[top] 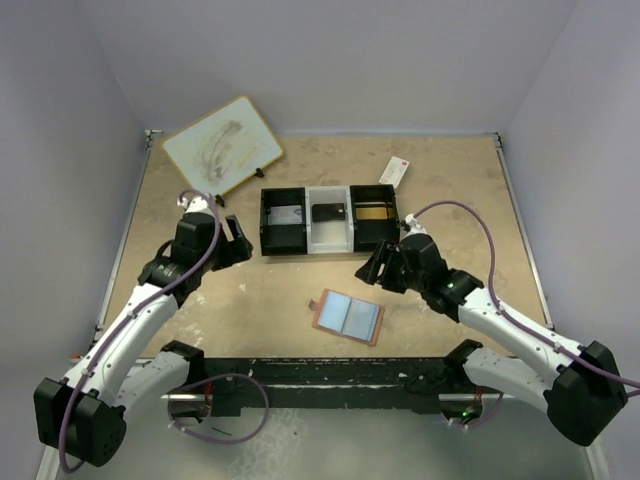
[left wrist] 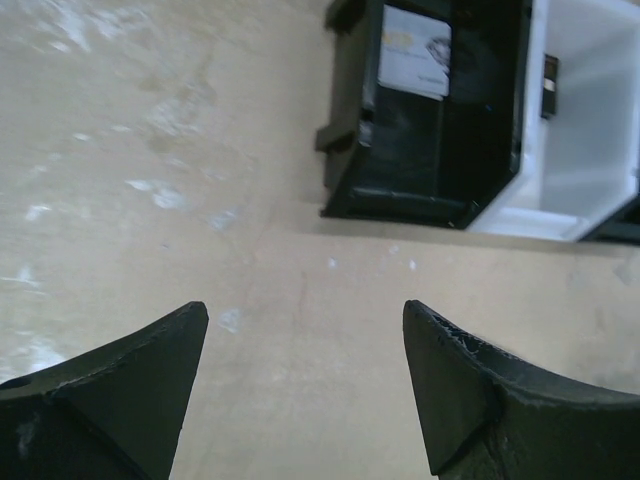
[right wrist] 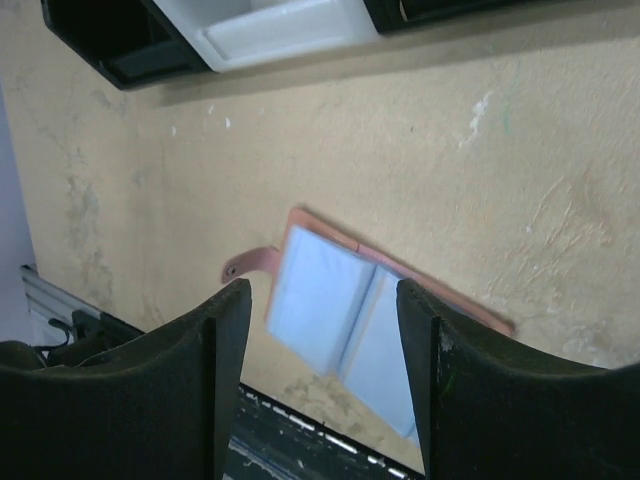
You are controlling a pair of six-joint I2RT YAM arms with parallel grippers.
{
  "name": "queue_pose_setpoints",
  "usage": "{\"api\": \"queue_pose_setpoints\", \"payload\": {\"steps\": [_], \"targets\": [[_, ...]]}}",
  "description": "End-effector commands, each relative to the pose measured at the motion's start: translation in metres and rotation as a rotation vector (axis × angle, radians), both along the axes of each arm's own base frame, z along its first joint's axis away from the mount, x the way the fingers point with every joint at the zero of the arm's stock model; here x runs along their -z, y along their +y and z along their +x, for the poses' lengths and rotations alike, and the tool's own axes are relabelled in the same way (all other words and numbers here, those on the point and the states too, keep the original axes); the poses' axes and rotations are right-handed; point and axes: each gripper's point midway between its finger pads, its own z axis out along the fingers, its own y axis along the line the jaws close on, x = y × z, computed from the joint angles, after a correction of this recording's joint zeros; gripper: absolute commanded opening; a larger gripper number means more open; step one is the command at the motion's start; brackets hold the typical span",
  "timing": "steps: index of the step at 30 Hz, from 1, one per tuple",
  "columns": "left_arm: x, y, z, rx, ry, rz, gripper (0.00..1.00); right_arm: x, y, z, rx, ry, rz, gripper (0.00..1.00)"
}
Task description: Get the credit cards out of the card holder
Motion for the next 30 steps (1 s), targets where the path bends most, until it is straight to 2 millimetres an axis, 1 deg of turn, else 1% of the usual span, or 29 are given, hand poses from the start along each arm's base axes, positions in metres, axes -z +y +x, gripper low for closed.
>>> {"api": "queue_pose_setpoints", "payload": {"steps": [1,3,5,8,11,13,15,18,22,25,30], "targets": [[-0.006,-0.058,-0.016,0.166,0.019,-0.281,0.77,0.015,0.002,-0.024,0.026,0.112,0.031,0.62],[0.001,-0.076,-0.025,0.213,0.036,-0.3,0.77,0.021,0.004,-0.03,0.029,0.133,0.027,0.61],[0.012,-0.099,-0.037,0.274,0.073,-0.285,0.77,0.025,0.009,-0.035,0.017,0.144,0.033,0.6],[0.026,-0.119,-0.048,0.295,0.095,-0.263,0.77,0.039,0.015,-0.045,0.0,0.191,0.028,0.6],[0.033,-0.131,-0.054,0.309,0.101,-0.292,0.77,0.057,0.01,-0.056,0.018,0.239,0.001,0.6],[0.04,-0.14,-0.059,0.34,0.123,-0.308,0.77,0.063,0.007,-0.06,0.03,0.251,0.001,0.6],[0.051,-0.146,-0.066,0.369,0.158,-0.3,0.77,0.066,0.007,-0.063,0.023,0.259,0.015,0.6],[0.063,-0.155,-0.077,0.421,0.198,-0.277,0.76,0.071,0.008,-0.068,0.008,0.273,0.024,0.59],[0.068,-0.166,-0.086,0.461,0.207,-0.276,0.76,0.073,0.006,-0.069,0.007,0.276,0.017,0.59],[0.072,-0.174,-0.09,0.481,0.215,-0.279,0.73,0.072,0.008,-0.068,0.005,0.268,0.03,0.57],[0.082,-0.184,-0.095,0.504,0.238,-0.265,0.65,0.074,0.01,-0.067,0.012,0.273,0.044,0.56]]}}
